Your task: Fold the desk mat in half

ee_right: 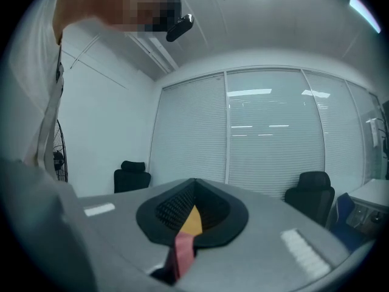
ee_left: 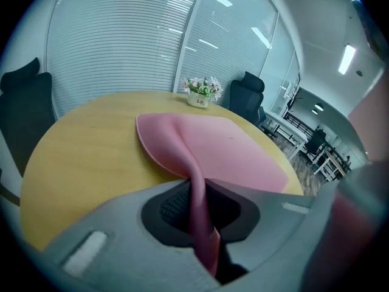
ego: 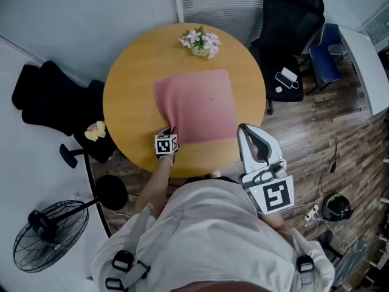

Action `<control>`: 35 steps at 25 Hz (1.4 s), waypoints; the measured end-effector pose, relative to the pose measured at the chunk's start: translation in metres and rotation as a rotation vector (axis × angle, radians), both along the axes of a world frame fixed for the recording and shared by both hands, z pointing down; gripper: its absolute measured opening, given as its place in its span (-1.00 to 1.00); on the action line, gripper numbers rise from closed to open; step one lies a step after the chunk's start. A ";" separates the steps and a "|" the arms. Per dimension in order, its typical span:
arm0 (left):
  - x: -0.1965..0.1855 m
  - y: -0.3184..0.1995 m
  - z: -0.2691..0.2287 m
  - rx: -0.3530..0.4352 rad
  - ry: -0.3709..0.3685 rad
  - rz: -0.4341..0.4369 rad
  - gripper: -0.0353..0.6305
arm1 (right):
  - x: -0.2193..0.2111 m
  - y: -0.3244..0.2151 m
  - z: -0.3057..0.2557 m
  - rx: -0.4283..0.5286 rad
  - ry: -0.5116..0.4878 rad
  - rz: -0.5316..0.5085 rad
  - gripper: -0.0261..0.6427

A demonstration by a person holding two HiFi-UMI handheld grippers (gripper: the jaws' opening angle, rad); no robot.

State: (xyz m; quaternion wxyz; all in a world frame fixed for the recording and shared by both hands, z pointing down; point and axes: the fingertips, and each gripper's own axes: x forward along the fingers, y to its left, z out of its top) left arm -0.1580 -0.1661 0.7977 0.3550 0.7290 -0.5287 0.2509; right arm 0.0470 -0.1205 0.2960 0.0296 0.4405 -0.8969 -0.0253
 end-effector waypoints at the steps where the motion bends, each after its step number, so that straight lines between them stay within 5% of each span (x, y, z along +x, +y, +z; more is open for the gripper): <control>1: 0.004 -0.001 -0.002 0.004 0.006 0.005 -0.78 | 0.001 0.000 0.001 -0.003 -0.003 0.002 -0.91; 20: 0.103 -0.027 -0.040 0.098 0.096 0.189 -0.76 | 0.025 0.007 0.011 -0.035 -0.018 0.035 -0.91; 35: 0.171 -0.046 -0.027 0.072 0.102 0.295 -0.76 | 0.046 0.005 0.014 -0.060 -0.006 0.080 -0.91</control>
